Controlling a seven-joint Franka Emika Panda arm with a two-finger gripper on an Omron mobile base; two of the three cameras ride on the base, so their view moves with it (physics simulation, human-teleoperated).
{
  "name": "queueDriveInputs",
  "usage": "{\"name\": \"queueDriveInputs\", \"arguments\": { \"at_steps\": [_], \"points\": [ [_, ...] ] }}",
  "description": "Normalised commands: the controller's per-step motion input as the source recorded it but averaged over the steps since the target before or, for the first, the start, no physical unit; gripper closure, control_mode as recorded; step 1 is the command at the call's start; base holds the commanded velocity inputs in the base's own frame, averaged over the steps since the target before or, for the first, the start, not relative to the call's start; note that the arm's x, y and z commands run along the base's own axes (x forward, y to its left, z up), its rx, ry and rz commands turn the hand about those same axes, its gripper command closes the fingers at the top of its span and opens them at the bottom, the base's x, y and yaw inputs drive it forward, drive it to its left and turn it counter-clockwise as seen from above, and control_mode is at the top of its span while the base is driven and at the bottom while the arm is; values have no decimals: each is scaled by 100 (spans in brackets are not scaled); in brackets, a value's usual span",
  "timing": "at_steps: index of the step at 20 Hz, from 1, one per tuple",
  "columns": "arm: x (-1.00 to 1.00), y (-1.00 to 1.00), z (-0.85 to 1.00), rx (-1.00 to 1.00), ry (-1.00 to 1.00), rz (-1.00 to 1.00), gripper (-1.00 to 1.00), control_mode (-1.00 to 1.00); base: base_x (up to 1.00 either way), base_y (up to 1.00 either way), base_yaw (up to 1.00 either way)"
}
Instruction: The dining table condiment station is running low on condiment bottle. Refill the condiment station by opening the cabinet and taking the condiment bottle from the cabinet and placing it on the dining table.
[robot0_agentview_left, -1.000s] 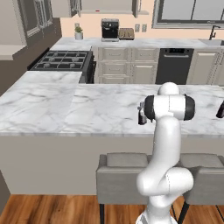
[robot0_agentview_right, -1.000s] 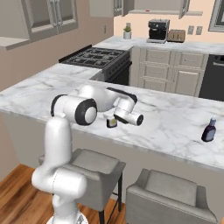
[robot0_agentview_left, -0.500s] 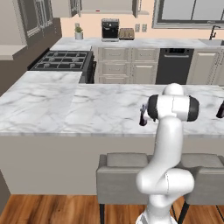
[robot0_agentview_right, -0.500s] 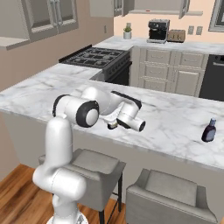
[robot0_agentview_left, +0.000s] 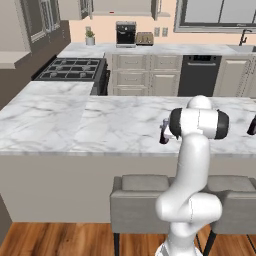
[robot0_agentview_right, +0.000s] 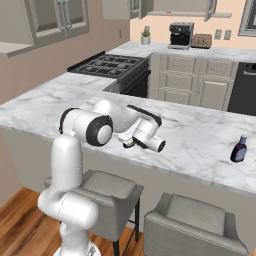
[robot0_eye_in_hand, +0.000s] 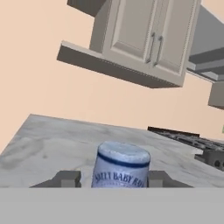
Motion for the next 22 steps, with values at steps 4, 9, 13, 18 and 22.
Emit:
{"name": "queueDriveInputs", "arguments": {
  "at_steps": [4,9,13,18,22],
  "points": [
    [0,0,15,0,10,0,-100,-100,0,0,0],
    [0,0,29,-3,10,0,-100,-100,0,0,0],
    [-14,0,51,-5,4,-4,-100,-100,0,0,0],
    [-40,7,73,-9,0,-11,-100,-100,0,0,0],
    [-53,15,72,-10,0,-12,-100,-100,0,0,0]
  ]
}}
